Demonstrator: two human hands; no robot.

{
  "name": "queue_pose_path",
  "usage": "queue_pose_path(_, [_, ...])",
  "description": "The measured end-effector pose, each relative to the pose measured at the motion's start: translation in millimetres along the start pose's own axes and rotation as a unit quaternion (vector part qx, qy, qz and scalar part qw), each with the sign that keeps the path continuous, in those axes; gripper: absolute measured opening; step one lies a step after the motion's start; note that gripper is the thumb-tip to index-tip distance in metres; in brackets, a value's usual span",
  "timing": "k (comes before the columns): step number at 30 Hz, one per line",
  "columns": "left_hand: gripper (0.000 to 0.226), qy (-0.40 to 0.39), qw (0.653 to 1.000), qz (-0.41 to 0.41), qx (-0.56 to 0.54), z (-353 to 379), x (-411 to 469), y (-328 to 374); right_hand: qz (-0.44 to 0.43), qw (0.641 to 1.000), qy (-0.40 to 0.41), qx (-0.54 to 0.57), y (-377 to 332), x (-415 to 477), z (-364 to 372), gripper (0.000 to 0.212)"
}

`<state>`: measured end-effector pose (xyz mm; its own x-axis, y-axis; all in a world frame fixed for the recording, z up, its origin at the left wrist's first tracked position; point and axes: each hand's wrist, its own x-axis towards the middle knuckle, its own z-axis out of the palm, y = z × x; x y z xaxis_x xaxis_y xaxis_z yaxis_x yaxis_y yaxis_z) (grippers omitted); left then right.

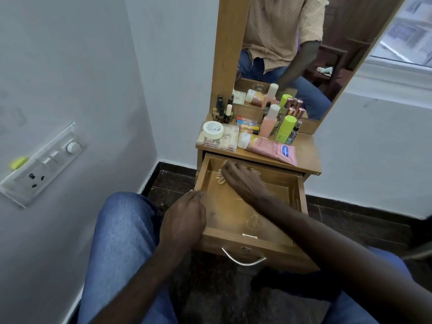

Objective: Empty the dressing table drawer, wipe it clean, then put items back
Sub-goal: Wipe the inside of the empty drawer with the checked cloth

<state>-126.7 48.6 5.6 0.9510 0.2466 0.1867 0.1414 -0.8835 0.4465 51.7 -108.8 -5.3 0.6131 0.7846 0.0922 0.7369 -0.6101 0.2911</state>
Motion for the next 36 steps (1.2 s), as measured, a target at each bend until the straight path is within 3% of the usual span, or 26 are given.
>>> queue_pose_path(4, [0.038,0.001,1.000,0.000,-0.013,-0.5,0.3,-3.2,-0.034,0.999,-0.015,-0.034,4.8,5.4,-6.0,0.066])
queue_pose_path(10, [0.036,0.006,1.000,-0.002,-0.008,-1.3,0.3,-2.1,0.129,0.988,-0.065,-0.056,59.8,-74.6,2.4,0.060])
queue_pose_path(12, [0.035,0.005,1.000,0.000,-0.009,-0.3,-0.5,-1.5,0.145,0.984,-0.078,-0.069,68.1,-84.5,2.2,0.060])
queue_pose_path(19, [0.038,0.002,1.000,0.003,-0.005,2.2,2.0,-3.1,0.075,0.996,-0.033,-0.023,20.9,-35.5,3.8,0.057])
queue_pose_path(25, [0.035,0.003,1.000,0.002,-0.010,0.9,2.0,-3.4,0.001,0.998,-0.022,-0.061,17.0,-19.9,-1.9,0.052])
queue_pose_path(28, [0.034,0.005,1.000,0.001,-0.009,0.6,1.6,-3.1,0.069,0.994,-0.060,-0.058,41.8,-52.3,4.6,0.060])
queue_pose_path(31, [0.036,0.003,1.000,-0.003,-0.010,-0.2,1.5,-2.1,0.156,0.983,-0.067,-0.067,62.8,-78.4,9.4,0.055])
queue_pose_path(36, [0.035,0.007,1.000,-0.002,-0.004,-2.2,-0.4,1.9,0.155,0.983,-0.083,-0.051,47.8,-64.2,9.8,0.058])
